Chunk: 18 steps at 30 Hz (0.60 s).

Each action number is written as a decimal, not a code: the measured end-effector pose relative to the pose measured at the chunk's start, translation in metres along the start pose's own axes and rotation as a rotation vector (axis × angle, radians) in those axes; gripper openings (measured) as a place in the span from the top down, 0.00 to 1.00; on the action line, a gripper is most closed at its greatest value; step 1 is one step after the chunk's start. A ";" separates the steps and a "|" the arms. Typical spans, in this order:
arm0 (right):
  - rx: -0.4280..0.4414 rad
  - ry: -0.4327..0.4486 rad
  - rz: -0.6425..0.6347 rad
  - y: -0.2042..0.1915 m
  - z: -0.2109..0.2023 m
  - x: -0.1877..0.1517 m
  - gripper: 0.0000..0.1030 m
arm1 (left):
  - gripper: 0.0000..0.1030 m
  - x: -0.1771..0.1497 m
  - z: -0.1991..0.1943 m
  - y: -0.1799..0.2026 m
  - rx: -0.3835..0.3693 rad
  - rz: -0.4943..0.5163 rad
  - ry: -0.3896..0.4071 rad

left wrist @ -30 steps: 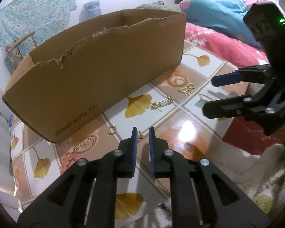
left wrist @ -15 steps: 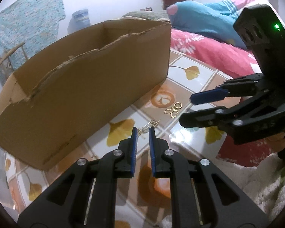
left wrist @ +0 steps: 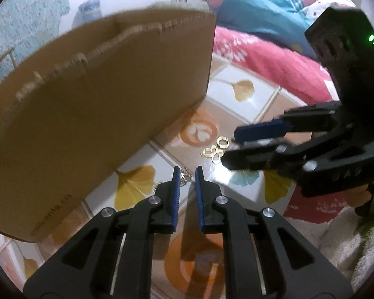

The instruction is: Organize jewelry

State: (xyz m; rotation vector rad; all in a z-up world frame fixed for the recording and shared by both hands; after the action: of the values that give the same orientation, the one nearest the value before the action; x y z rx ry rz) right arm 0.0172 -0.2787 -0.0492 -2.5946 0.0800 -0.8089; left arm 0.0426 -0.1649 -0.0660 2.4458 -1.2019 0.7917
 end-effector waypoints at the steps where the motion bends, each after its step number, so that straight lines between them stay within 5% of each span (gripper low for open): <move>1: 0.003 0.001 0.006 0.001 0.000 0.000 0.58 | 0.89 -0.001 -0.001 0.000 -0.003 0.000 0.000; 18: 0.001 0.013 -0.003 0.002 -0.011 -0.002 0.59 | 0.89 -0.018 -0.013 0.012 -0.024 -0.033 -0.033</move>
State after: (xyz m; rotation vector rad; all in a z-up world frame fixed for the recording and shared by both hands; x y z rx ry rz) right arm 0.0097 -0.2842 -0.0434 -2.5894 0.0797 -0.8269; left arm 0.0195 -0.1540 -0.0659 2.4620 -1.1730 0.7267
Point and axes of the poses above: each gripper's, at about its wrist camera, not at the fingertips, and z roughly the way its jaws point, y to its right, x to its top, the point moved 6 cm from there along z, roughly the way its jaws point, and after that the axes turned 1 degree about -y, right-handed, at the moved point
